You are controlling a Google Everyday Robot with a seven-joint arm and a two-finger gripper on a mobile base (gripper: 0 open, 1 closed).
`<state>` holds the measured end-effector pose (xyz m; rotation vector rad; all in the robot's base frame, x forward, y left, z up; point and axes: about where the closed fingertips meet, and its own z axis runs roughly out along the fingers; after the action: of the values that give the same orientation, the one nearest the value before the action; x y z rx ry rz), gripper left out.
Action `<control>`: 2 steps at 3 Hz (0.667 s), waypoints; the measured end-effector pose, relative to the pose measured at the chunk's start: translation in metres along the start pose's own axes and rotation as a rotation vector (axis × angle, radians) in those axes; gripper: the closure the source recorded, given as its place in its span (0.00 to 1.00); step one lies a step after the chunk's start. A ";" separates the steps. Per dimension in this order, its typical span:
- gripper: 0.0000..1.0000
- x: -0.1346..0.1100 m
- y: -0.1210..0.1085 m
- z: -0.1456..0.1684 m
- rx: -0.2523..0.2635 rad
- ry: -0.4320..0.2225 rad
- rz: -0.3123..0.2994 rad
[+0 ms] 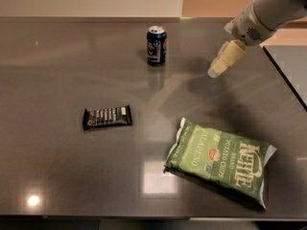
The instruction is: Pick pepsi can
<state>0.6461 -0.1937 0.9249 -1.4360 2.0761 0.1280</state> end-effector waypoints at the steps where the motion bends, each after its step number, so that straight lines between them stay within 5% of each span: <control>1: 0.00 -0.023 -0.031 0.041 -0.005 -0.086 0.043; 2: 0.00 -0.052 -0.041 0.074 -0.014 -0.163 0.072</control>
Offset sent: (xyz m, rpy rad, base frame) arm 0.1161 0.0990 -0.0312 0.2864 -0.0506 -0.0125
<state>0.7250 -0.1376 0.9026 -1.3134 1.9970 0.2803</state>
